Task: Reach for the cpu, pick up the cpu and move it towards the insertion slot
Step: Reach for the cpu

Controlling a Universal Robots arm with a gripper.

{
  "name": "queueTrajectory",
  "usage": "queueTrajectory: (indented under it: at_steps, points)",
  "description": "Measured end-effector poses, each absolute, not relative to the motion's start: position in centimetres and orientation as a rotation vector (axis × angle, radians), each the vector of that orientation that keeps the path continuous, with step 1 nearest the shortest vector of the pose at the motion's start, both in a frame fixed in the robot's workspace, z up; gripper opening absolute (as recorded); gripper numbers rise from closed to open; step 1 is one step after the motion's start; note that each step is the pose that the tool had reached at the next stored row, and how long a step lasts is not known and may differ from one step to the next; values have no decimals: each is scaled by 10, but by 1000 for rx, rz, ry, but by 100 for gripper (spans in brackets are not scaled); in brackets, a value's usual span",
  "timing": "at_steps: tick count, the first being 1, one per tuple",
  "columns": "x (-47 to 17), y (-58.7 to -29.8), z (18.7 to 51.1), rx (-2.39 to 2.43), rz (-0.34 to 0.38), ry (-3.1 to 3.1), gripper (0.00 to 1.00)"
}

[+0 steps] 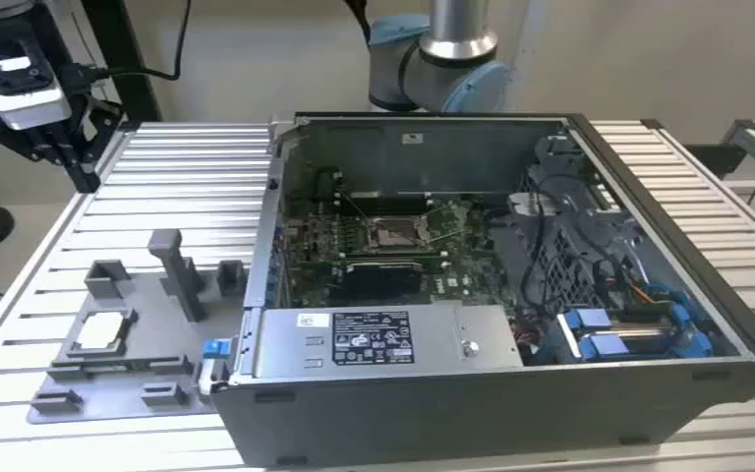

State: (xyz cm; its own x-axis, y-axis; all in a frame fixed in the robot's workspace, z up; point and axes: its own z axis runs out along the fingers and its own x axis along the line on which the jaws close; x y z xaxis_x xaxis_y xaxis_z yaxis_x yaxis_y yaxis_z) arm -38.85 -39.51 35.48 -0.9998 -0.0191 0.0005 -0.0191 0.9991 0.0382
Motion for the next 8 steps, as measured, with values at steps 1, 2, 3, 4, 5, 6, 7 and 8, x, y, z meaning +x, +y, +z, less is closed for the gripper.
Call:
queueTrajectory:
  at_steps: [1,2,3,4,5,6,7,8]
  points:
    - [-388,-395,355,30,-60,-3140,0]
    - [-388,-395,355,30,-60,-3140,0]
    - [-388,-395,355,30,-60,-3140,0]
    - [-388,-395,355,30,-60,-3140,0]
    - [-388,-395,355,30,-60,-3140,0]
    - [-388,-395,355,30,-60,-3140,0]
    - [-388,-395,355,30,-60,-3140,0]
    - [-388,-395,355,30,-60,-3140,0]
